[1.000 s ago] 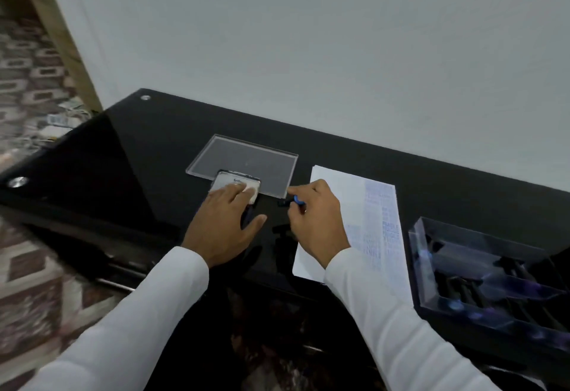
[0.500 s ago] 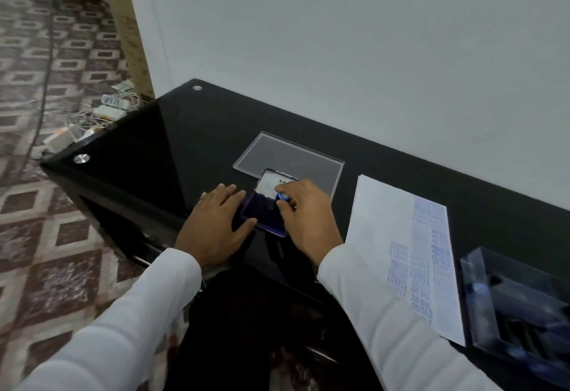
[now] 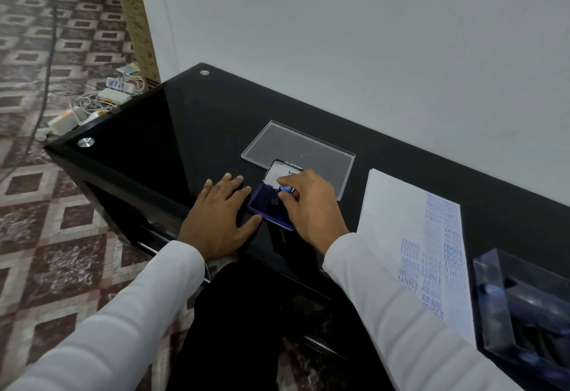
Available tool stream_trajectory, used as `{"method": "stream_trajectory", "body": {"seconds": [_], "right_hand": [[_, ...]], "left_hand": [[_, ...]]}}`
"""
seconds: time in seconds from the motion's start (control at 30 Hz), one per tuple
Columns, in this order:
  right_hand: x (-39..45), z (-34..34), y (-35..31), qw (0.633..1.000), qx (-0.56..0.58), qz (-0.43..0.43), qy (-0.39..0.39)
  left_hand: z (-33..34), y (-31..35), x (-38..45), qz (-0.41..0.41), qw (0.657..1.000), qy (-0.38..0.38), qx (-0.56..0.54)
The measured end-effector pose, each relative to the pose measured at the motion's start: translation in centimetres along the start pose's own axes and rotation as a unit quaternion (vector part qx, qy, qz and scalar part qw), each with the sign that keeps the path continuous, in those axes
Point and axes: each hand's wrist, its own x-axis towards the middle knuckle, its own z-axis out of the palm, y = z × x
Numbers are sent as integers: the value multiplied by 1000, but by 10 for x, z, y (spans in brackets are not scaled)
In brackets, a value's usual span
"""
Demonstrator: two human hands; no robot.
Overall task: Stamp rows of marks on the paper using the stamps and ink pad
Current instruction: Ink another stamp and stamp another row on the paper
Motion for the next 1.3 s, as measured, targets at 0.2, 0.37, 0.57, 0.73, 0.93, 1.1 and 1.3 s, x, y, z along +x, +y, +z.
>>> {"method": "stream_trajectory", "body": {"seconds": [0.2, 0.37, 0.57, 0.73, 0.93, 1.1, 1.3], "right_hand": [[3, 1, 0, 1000, -12, -9, -1], [3, -4, -2, 1000, -13, -12, -4], [6, -3, -1, 1000, -14, -8, -16], [7, -2, 0, 1000, -8, 2, -17], [6, -3, 3, 1000, -4, 14, -24], [6, 2, 6, 1000, 4, 14, -8], [9, 7, 12, 1000, 15, 0, 3]], "left_hand": [[2, 1, -2, 3, 1000, 20, 7], [3, 2, -1, 1, 1000, 19, 18], [5, 2, -2, -2, 999, 25, 20], [5, 2, -1, -3, 1000, 18, 23], [3, 3, -1, -5, 1000, 17, 19], [4, 3, -2, -5, 1000, 18, 21], [4, 4, -4, -1, 999, 30, 16]]}}
